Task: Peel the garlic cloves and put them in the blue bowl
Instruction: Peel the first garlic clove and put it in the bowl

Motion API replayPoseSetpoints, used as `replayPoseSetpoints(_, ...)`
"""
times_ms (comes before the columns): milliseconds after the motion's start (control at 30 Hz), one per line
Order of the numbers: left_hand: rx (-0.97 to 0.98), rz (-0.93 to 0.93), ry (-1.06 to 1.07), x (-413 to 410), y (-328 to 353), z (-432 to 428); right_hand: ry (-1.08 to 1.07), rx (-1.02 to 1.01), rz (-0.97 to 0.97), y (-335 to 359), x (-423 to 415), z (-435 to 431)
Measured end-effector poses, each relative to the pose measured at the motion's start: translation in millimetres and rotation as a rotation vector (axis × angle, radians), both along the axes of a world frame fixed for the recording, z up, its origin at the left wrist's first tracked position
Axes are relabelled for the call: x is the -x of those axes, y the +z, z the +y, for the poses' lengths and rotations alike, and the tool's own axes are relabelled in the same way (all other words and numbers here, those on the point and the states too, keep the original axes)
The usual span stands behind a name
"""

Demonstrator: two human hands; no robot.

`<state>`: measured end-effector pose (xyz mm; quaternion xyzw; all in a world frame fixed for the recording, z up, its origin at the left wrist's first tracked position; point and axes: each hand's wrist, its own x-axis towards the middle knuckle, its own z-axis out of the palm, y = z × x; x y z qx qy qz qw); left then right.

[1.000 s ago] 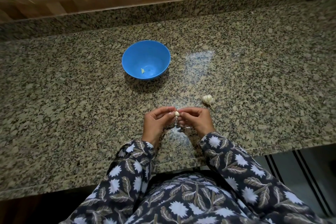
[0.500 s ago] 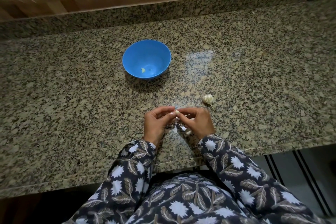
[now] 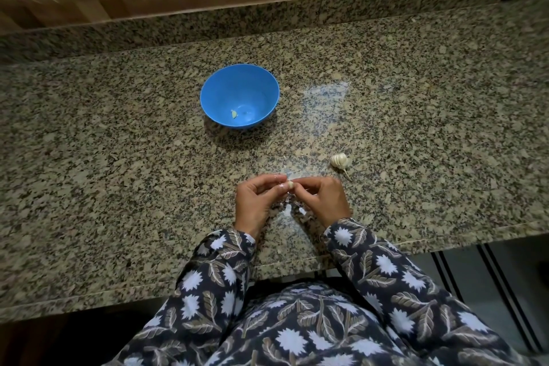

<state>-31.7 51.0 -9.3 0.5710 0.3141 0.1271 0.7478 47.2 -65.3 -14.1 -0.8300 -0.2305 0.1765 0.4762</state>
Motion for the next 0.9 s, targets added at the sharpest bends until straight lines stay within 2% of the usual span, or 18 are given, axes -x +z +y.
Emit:
replayPoseSetpoints(167,0.02,0.0,-0.003,2,4,-2,-0.018,0.002,0.016,0,1,0)
replayPoseSetpoints(333,0.224,-0.021,0.102,1,4,-3,-0.12,-0.193,0.324,-1,2,1)
replayPoseSetpoints(533,0.17,0.008,0.096,-4,8,3,0.001,-0.145,0.13,3,1,6)
replayPoseSetpoints(700,0.053,0.024,0.058,-8,10,7,-0.041,-0.153,0.178,4,-6,10)
replayPoseSetpoints(900,0.048,-0.04,0.056,-13,16,8,-0.089,-0.161,0.199,6,-11,16)
